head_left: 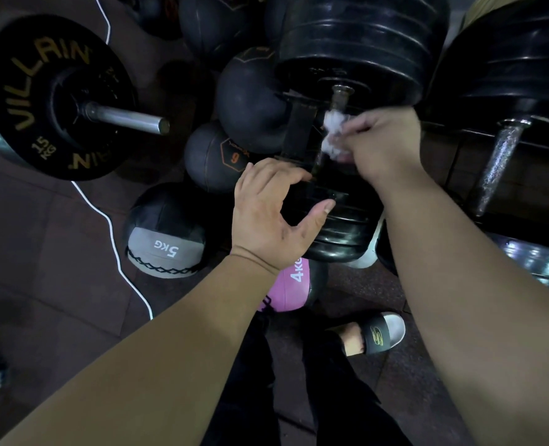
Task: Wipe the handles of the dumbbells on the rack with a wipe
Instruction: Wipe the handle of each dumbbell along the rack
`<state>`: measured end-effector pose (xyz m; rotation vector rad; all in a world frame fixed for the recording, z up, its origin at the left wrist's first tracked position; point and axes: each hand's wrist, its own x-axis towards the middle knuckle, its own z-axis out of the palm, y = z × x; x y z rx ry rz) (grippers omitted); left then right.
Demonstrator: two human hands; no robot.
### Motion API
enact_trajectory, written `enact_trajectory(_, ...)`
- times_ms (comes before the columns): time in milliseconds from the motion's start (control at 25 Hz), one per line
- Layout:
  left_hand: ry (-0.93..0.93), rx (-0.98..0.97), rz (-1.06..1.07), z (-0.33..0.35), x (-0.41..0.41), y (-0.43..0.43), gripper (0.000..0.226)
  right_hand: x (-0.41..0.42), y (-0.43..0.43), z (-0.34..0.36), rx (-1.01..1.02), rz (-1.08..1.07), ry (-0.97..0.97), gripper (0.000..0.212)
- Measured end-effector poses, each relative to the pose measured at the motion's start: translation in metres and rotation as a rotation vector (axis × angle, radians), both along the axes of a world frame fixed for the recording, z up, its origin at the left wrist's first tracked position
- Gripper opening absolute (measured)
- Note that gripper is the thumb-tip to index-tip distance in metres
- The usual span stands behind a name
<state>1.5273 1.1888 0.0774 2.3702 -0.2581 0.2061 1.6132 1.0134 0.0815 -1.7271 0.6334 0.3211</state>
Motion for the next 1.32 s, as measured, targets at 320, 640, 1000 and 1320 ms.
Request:
enact_trajectory(320,-0.014,0.003,-0.003,-0.003,0.000,0.001,0.041,-0.017,-0.004,-0.003,-0.050,0.166,0.078,0.013)
enact_trajectory(640,-0.006,-0.006,-0.004,-0.002,-0.001,0.001,0.041,-0.009,-0.005,-0.009,0.051,0.047,0.047,0.015)
enact_trajectory(1000,-0.009,-0.007,-0.002,-0.003,-0.002,0.001,0.040,0.008,-0.006,-0.011,0.032,-0.023,-0.054,0.025)
enact_trajectory(1320,-0.013,0.032,-0.009,0.002,-0.003,0.000,0.040,-0.015,-0.009,-0.001,-0.102,0.293,-0.001,0.023)
